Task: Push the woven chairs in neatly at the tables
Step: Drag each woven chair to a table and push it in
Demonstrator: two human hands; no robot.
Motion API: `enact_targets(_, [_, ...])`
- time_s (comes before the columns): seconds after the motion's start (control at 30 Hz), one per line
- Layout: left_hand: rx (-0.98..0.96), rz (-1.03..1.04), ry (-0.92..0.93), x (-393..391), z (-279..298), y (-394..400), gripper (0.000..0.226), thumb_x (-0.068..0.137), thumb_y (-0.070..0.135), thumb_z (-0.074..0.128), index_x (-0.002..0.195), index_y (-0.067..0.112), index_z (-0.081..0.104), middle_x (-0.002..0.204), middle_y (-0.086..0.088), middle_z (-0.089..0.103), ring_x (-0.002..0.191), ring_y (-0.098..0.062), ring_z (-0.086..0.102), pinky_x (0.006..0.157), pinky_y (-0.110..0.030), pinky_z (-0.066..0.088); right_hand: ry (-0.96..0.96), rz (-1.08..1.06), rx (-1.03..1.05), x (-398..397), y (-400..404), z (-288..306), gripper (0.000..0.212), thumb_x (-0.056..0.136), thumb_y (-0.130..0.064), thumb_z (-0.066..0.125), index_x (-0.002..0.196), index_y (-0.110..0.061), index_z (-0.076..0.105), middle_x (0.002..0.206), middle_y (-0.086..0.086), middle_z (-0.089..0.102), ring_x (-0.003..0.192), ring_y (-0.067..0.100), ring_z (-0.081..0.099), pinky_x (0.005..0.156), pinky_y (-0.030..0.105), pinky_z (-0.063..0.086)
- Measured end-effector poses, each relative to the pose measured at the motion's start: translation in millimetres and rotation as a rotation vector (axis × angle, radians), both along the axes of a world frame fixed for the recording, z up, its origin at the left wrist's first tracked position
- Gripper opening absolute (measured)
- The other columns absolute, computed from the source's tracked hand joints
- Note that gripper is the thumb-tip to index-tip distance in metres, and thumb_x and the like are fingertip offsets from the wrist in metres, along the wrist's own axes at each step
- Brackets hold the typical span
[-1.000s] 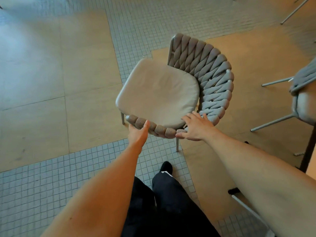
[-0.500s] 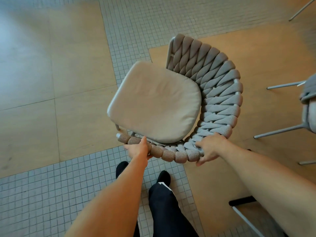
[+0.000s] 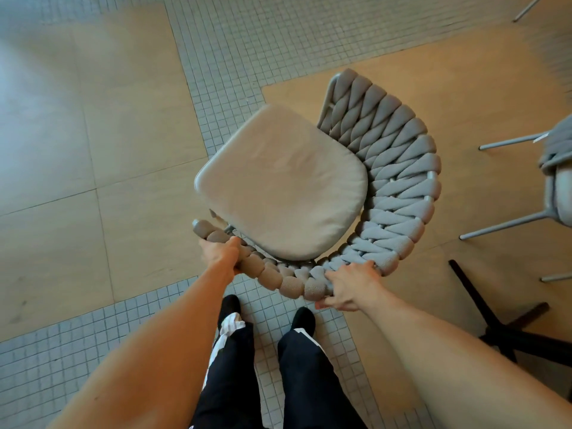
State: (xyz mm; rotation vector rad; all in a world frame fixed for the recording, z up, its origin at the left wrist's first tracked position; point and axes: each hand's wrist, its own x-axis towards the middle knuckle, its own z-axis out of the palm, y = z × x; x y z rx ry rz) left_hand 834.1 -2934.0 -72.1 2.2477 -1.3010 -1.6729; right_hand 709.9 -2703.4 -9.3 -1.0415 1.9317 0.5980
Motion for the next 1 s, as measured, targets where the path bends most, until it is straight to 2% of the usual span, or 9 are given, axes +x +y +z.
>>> enact_targets(0.1, [-0.03,-0.099,-0.02,-0.2,5.6,-28.3,0.057,0.083,0.02,0.077,0.126,0.02,0.04,0.113,-0.01,0.062,0.092,-0.031,0.068,0.067,-0.051,0.062,-0.015,-0.115,-0.021,27.4,-17.9,-1.8,0.086,0.084,-0.086,0.046,0.141,-0.022,0.047,0.135,0.007,0.055,0.123,0.032,0.054,0.103,0.058,0.037])
enact_targets(0.2, [-0.027,-0.172,-0.029,-4.4,10.6,-55.6,0.054,0.083,0.018,0.079,0.12,0.022,0.04,0.109,-0.009,0.061,0.083,-0.027,0.066,0.063,-0.048,0.06,-0.031,-0.212,-0.008,52.4,-38.4,-7.6,0.092,0.083,-0.087,0.044,0.145,-0.019,0.044,0.137,0.011,0.055,0.125,0.035,0.053,0.105,0.062,0.035])
enact_targets(0.43, [-0.027,-0.375,-0.043,-22.3,12.4,-102.7,0.063,0.088,0.014,0.074,0.138,0.02,0.035,0.116,-0.01,0.053,0.094,-0.029,0.058,0.053,-0.042,0.053,-0.058,-0.379,-0.02,90.1,-78.9,-18.3,0.094,0.087,-0.085,0.042,0.148,-0.014,0.043,0.145,0.013,0.052,0.134,0.038,0.049,0.109,0.072,0.026])
enact_targets(0.6, [-0.051,-0.449,-0.099,-27.9,12.6,-112.2,0.059,0.09,0.016,0.07,0.134,0.019,0.032,0.118,-0.012,0.054,0.098,-0.032,0.061,0.074,-0.054,0.06,-0.066,-0.392,-0.046,93.8,-87.8,-22.6,0.092,0.087,-0.085,0.041,0.146,-0.014,0.044,0.142,0.013,0.054,0.13,0.038,0.052,0.106,0.068,0.033])
enact_targets(0.67, [-0.102,-0.497,-0.132,-26.0,13.7,-107.4,0.058,0.094,0.02,0.066,0.138,0.015,0.03,0.122,-0.015,0.055,0.098,-0.032,0.06,0.075,-0.049,0.059,-0.075,-0.372,-0.09,89.2,-81.7,-23.1,0.088,0.087,-0.084,0.042,0.142,-0.014,0.047,0.138,0.013,0.056,0.127,0.037,0.054,0.104,0.062,0.039])
enact_targets(0.73, [-0.176,-0.569,-0.147,-22.8,13.6,-99.5,0.072,0.094,0.02,0.065,0.15,0.012,0.021,0.135,-0.018,0.051,0.109,-0.033,0.058,0.084,-0.045,0.055,-0.1,-0.325,-0.145,83.3,-72.8,-23.2,0.083,0.089,-0.082,0.042,0.138,-0.015,0.049,0.136,0.014,0.058,0.126,0.036,0.055,0.102,0.055,0.044])
enact_targets(0.83, [-0.304,-0.768,-0.184,-15.5,15.8,-80.3,0.097,0.093,0.012,0.063,0.159,0.014,-0.007,0.163,-0.015,0.012,0.143,-0.036,0.031,0.112,-0.046,0.038,-0.123,-0.197,-0.17,73.3,-56.2,-24.3,0.081,0.088,-0.081,0.042,0.141,-0.02,0.045,0.135,0.014,0.059,0.126,0.036,0.056,0.102,0.053,0.043])
enact_targets(0.93, [-0.417,-1.074,-0.335,-2.1,20.2,-51.7,0.089,0.094,0.014,0.055,0.16,0.017,-0.004,0.163,-0.017,-0.022,0.153,-0.037,-0.01,0.125,-0.05,0.008,-0.137,-0.134,-0.155,61.1,-34.7,-27.4,0.08,0.087,-0.08,0.046,0.145,-0.025,0.041,0.136,0.01,0.06,0.126,0.035,0.056,0.105,0.055,0.038])
enact_targets(1.0, [-0.532,-1.304,-0.428,9.5,19.8,-30.2,0.077,0.097,0.027,0.048,0.16,0.012,0.008,0.162,-0.02,-0.026,0.149,-0.039,-0.024,0.123,-0.051,-0.008,-0.124,-0.081,-0.168,54.0,-19.3,-27.7,0.078,0.086,-0.079,0.046,0.143,-0.027,0.043,0.132,0.007,0.063,0.126,0.033,0.057,0.112,0.06,0.029])
